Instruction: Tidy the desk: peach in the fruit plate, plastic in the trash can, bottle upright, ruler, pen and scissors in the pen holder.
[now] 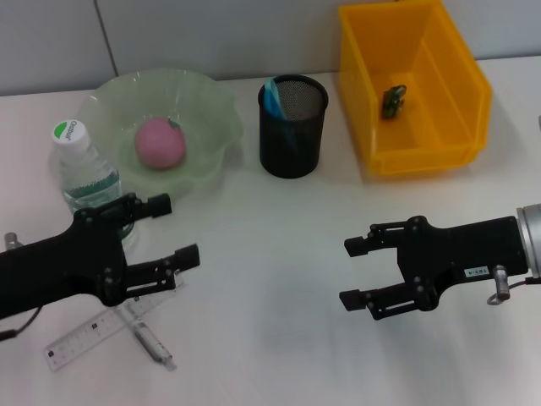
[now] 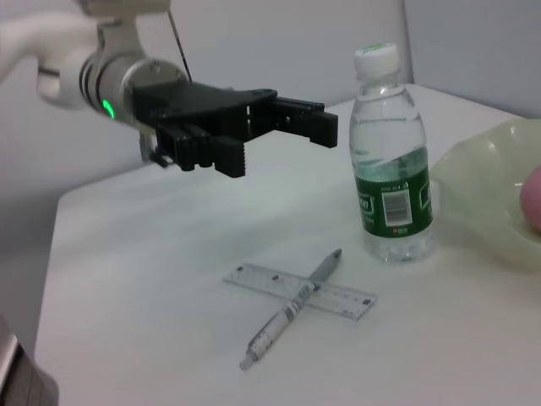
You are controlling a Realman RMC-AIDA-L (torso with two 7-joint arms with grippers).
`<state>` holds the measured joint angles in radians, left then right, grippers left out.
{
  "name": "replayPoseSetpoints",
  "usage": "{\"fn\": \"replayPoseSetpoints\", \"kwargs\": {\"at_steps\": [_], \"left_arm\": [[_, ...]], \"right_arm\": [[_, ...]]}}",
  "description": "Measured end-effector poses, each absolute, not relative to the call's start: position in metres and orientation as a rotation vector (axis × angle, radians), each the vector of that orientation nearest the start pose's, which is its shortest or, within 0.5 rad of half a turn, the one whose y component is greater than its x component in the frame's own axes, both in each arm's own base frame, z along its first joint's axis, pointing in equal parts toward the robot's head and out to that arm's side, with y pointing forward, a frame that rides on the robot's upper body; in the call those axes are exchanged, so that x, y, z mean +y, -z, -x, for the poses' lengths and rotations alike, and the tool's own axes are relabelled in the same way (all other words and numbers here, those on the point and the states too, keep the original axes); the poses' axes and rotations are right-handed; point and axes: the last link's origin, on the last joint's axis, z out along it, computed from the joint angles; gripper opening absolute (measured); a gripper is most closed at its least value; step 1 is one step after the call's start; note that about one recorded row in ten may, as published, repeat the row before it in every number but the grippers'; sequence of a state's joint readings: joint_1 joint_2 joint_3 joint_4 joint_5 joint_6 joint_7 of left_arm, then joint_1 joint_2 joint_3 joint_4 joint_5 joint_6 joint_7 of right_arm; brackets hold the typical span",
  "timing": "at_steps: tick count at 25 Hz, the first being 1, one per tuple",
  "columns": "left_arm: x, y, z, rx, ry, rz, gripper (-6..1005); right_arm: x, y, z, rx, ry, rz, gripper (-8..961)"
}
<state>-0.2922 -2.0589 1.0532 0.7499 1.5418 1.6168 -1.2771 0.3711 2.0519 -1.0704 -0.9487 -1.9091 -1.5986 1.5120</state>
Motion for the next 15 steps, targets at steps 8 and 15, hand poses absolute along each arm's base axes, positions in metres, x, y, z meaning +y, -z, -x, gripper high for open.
{"fn": "replayPoseSetpoints", "kwargs": {"at_steps": [8,15], "left_arm": [[0.299,-0.017,0.236,-0.616,0.632,2.881,782],[0.314,-0.019,0.203,-0.650,0.235,2.977,781]], "right_arm": [[0.304,0.000,-0.255,0.416,-0.450,2.908,792],[0.308,0.001,-0.252,0.399,-0.441,2.905,791]]}}
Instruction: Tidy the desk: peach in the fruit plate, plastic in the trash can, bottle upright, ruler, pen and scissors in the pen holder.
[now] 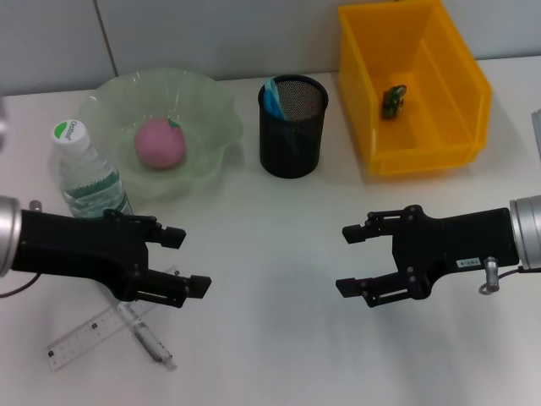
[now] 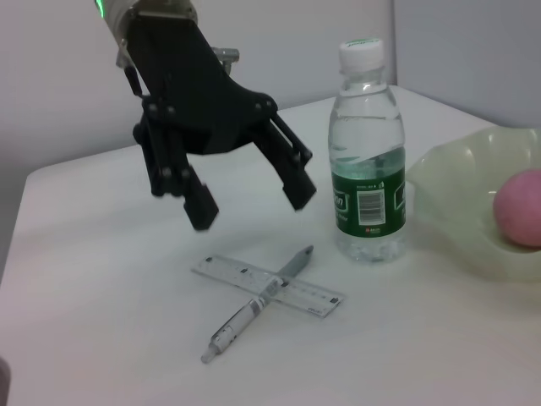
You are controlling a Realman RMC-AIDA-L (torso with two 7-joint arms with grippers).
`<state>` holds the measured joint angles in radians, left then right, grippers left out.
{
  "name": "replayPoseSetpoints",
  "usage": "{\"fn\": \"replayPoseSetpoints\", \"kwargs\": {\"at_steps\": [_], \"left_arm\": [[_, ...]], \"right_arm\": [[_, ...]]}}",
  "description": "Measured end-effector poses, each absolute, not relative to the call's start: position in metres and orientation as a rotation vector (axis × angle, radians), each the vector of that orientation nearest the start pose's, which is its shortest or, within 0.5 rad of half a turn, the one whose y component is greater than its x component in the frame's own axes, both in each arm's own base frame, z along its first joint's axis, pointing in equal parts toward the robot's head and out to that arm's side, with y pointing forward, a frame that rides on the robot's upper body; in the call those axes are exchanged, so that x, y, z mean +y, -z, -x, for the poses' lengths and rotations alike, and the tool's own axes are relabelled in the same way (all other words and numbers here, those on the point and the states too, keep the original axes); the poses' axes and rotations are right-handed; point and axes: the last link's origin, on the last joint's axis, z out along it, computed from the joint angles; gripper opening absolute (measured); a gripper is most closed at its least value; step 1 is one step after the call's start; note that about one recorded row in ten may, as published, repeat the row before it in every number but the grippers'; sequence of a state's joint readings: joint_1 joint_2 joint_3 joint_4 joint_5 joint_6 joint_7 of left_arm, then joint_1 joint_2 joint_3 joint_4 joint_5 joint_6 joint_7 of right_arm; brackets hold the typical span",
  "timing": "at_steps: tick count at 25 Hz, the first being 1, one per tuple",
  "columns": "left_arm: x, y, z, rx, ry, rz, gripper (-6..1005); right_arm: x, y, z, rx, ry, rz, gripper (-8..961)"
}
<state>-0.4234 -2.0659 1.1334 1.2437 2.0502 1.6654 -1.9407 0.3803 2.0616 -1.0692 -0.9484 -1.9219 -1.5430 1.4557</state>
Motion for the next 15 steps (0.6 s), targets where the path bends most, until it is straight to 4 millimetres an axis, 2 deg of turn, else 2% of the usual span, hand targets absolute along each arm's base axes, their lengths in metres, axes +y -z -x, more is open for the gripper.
{"fn": "replayPoseSetpoints", "kwargs": {"at_steps": [4,9,15], "left_arm": [[0.320,-0.013,0.185,-0.645,0.006,2.980,780],[0.324,-0.002,0.165,-0.637,-0.177,2.976,779],[0.329,0.014,0.151,-0.630,-0.396,2.923,778]], "right_arm": [[0.310,0.001,-0.251,0.387,-0.435,2.899,791],[0.312,0.001,-0.251,0.361,-0.411,2.898,791],[0.314,0.001,-0.251,0.345,-0.393,2.899,791]]}}
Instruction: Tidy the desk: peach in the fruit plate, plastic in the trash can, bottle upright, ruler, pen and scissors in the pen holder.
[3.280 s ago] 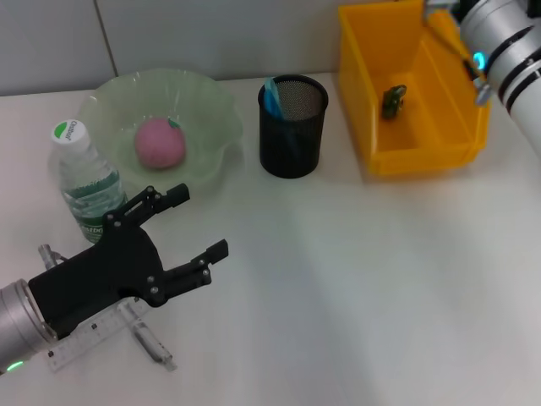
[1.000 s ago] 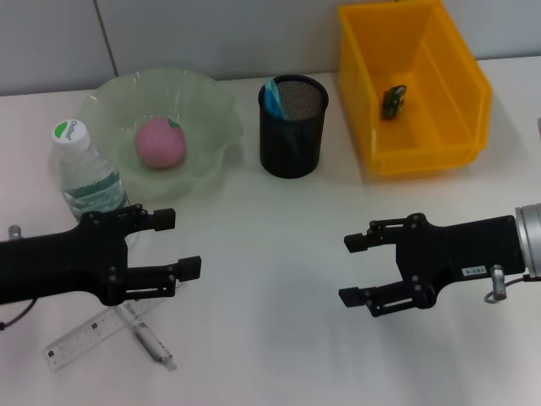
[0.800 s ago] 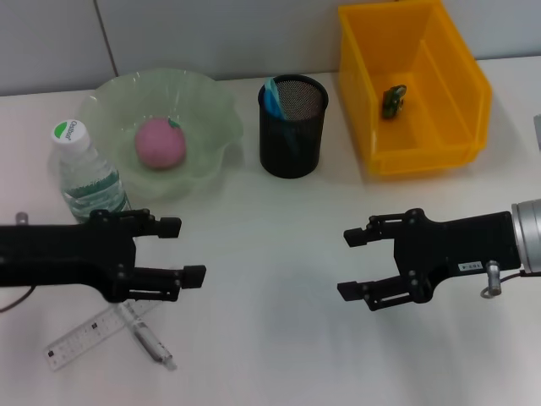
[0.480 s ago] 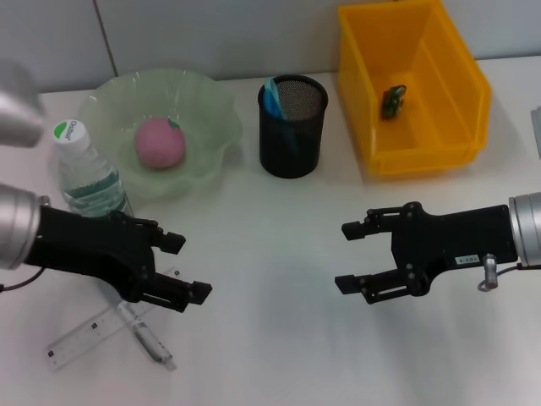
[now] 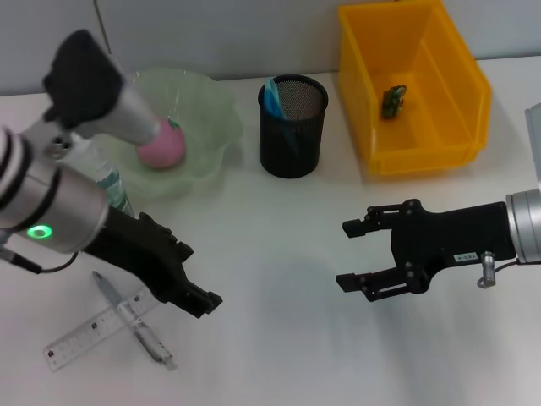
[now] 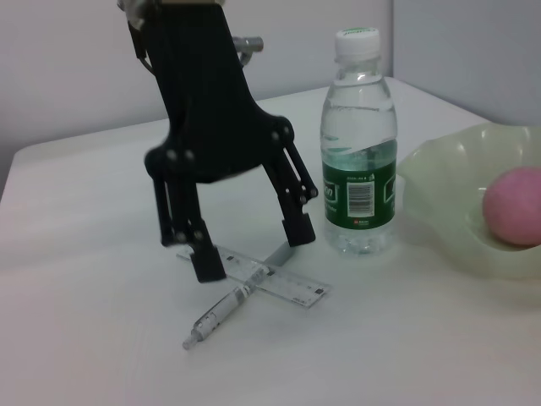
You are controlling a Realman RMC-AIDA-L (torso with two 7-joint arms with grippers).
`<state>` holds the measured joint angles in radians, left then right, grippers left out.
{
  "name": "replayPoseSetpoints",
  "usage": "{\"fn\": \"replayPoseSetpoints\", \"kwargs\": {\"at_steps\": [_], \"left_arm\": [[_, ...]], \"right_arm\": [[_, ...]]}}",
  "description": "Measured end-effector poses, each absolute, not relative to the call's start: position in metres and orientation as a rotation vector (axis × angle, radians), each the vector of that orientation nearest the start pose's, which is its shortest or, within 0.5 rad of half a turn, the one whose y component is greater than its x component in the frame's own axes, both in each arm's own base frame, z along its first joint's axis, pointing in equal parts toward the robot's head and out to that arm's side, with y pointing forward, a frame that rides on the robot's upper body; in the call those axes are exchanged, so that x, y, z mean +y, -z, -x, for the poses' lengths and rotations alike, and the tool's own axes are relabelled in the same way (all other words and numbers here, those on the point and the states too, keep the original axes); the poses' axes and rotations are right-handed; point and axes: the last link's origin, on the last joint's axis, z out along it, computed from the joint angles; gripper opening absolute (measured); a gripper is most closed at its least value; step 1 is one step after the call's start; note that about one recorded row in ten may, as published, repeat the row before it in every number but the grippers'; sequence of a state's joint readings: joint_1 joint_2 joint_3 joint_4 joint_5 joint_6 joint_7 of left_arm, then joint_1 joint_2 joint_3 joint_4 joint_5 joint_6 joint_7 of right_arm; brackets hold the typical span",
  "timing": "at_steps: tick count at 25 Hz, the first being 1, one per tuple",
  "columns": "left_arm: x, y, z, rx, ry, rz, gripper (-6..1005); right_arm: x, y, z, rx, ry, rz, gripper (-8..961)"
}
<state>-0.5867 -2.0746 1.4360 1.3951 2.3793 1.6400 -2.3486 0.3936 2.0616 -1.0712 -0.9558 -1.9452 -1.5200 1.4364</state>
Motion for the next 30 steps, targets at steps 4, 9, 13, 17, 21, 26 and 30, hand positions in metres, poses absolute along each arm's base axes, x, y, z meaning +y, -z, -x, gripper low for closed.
{"fn": "replayPoseSetpoints", "kwargs": {"at_steps": [4,9,13,17,21,26,30], "left_arm": [[0.336,0.024,0.146,-0.613,-0.519,2.841,777],[0.339,0.035,0.148,-0.587,-0.637,2.784,777],[0.340,0.042,0.153,-0.552,-0.698,2.752,776],[0.343,0.048,0.160,-0.552,-0.733,2.741,775],[0.346,0.052,0.164,-0.552,-0.740,2.738,775],[0.350,0.056,0.168,-0.547,-0.738,2.731,774],[0.351,0.058,0.172,-0.554,-0.755,2.732,773]], "right_arm": [[0.314,0.001,-0.251,0.318,-0.392,2.893,791],[0.316,0.001,-0.251,0.303,-0.389,2.887,792],[0.316,0.001,-0.251,0.299,-0.388,2.884,792],[0.316,0.001,-0.251,0.297,-0.388,2.884,791],[0.316,0.001,-0.250,0.297,-0.394,2.883,791],[0.317,0.001,-0.249,0.296,-0.392,2.883,791],[0.318,0.001,-0.249,0.294,-0.392,2.883,792]]}}
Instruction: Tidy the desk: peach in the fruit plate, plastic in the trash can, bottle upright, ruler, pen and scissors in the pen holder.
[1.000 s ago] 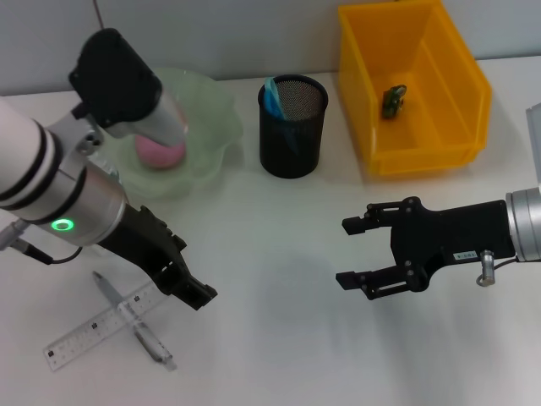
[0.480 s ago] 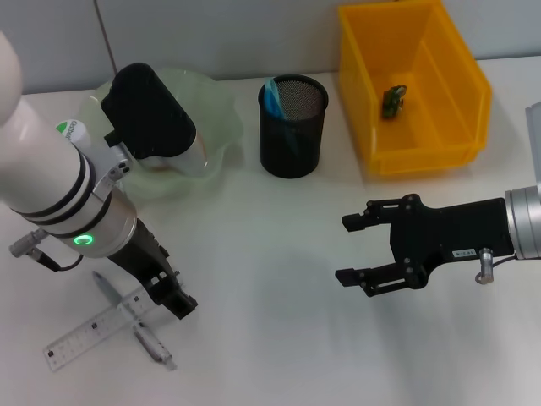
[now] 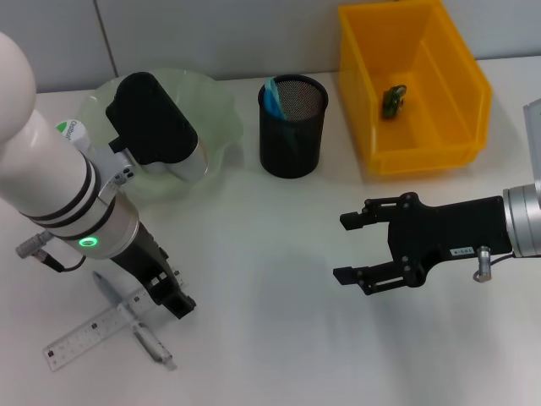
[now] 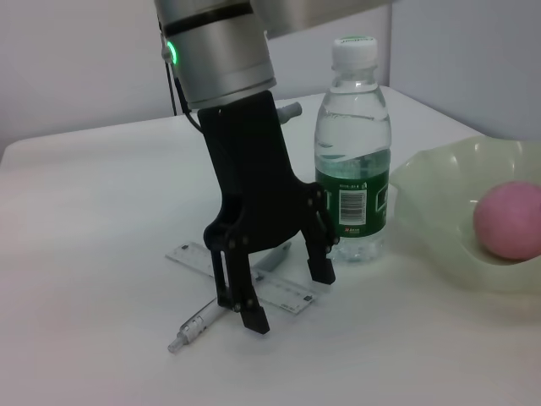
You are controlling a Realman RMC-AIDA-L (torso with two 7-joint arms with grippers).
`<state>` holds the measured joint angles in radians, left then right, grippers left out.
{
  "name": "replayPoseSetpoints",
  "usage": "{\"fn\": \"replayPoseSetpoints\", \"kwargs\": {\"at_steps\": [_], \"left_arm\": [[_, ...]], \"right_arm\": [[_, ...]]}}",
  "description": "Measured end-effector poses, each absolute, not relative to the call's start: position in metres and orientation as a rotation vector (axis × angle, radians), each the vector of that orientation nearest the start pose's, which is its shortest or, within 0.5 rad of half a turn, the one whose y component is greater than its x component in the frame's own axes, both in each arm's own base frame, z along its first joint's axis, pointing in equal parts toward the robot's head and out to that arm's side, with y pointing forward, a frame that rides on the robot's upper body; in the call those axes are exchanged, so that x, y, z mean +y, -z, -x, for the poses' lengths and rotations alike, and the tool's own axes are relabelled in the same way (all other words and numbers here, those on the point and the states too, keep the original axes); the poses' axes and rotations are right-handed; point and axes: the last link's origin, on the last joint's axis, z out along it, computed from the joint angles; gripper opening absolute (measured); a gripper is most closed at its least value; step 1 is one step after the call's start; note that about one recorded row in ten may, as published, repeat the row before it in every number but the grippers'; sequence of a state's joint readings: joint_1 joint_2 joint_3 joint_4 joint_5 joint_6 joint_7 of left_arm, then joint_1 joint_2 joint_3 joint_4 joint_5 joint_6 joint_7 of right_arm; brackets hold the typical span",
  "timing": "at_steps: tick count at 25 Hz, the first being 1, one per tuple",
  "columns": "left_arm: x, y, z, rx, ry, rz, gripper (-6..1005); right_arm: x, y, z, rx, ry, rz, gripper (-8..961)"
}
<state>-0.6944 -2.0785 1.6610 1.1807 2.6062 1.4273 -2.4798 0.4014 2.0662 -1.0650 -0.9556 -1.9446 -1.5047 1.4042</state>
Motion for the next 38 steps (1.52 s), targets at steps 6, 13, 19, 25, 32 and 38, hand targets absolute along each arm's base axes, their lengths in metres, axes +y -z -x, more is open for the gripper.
{"fn": "replayPoseSetpoints", "kwargs": {"at_steps": [6,13,19,25,32,38], "left_arm": [[0.3515,0.0590,0.1741,-0.556,-0.756,2.730,772],[0.3517,0.0594,0.1756,-0.557,-0.759,2.730,771],[0.3515,0.0597,0.1758,-0.546,-0.763,2.734,770],[0.3515,0.0597,0.1760,-0.546,-0.764,2.734,769],[0.3510,0.0609,0.1786,-0.557,-0.778,2.735,727],[0.3511,0.0622,0.1794,-0.565,-0.785,2.739,541]], "right_arm": [[0.3188,0.0011,-0.2487,0.294,-0.388,2.878,792],[0.3192,0.0013,-0.2492,0.297,-0.387,2.875,791],[0.3197,0.0012,-0.2486,0.294,-0.387,2.875,791],[0.3197,0.0016,-0.2481,0.291,-0.385,2.878,791],[0.3202,0.0020,-0.2469,0.287,-0.385,2.881,791],[0.3208,0.0017,-0.2458,0.282,-0.384,2.881,791]]}}
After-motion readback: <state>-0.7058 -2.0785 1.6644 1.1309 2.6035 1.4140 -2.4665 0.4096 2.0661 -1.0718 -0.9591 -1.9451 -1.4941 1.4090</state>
